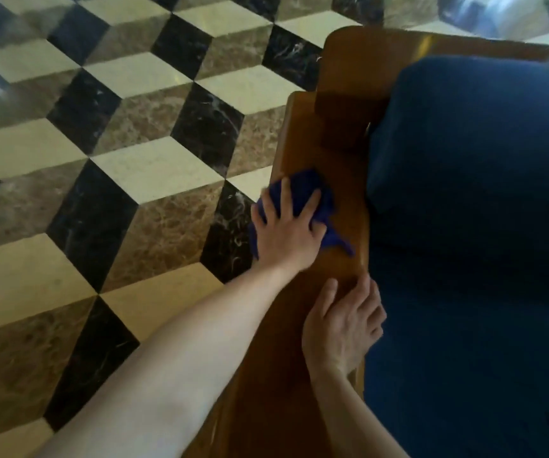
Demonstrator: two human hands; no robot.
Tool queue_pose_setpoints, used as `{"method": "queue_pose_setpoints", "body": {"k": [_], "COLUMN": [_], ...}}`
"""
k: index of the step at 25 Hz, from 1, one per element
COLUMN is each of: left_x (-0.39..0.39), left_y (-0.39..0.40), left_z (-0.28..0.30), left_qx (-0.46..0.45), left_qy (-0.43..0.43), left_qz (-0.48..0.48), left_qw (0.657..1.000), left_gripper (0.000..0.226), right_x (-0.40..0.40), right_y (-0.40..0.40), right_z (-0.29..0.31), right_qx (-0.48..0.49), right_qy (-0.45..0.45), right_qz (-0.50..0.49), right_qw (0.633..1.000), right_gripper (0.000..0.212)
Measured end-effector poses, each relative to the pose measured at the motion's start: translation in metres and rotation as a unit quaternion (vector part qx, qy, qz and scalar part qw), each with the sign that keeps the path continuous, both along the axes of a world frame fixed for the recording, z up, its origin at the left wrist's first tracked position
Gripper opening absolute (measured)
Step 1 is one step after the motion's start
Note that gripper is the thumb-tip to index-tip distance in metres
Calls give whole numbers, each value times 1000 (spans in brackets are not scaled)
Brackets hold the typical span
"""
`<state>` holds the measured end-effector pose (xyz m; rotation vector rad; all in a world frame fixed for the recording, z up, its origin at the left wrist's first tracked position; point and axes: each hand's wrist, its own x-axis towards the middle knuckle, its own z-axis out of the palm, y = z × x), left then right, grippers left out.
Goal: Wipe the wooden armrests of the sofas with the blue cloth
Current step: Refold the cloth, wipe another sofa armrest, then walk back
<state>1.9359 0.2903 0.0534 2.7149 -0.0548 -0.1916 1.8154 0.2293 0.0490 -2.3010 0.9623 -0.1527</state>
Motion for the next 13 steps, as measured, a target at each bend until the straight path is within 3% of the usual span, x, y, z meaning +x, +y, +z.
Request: {"method": "queue_pose_setpoints", "body": {"k": [2,3,5,6,7,9,11,13], "left_x": [56,53,8,-19,-37,-27,46,139], "left_y": [-25,-21,25,51,76,78,44,5], "left_z": [0,-8,-14,-13,-11,-15,-9,6], "left_qx": [54,101,161,148,136,95,26,-61], "left_qy": [7,-30,-110,-106,-81,-74,-33,7], "left_qz": [-53,-140,-370,-454,-487,-394,-151,-6], "left_qw": [997,984,908,872,859,911,988,998], "left_gripper": [56,56,58,61,63,60,56,56], "right_x": [2,6,0,-3,-2,0,9,13], "right_y": [-1,-5,-9,-9,-2,6,7,-1], "right_z": [-8,-12,-16,-14,-10,-2,1,-3], "right_qx": [-50,-58,-64,-64,-59,-59,-56,-78], "right_qy": [-5,-3,17,30,43,51,45,56], "right_qz": [16,13,11,11,14,20,20,13], "right_qw": [999,998,998,997,997,997,997,995], "right_gripper": [58,60,65,67,69,72,74,74]}}
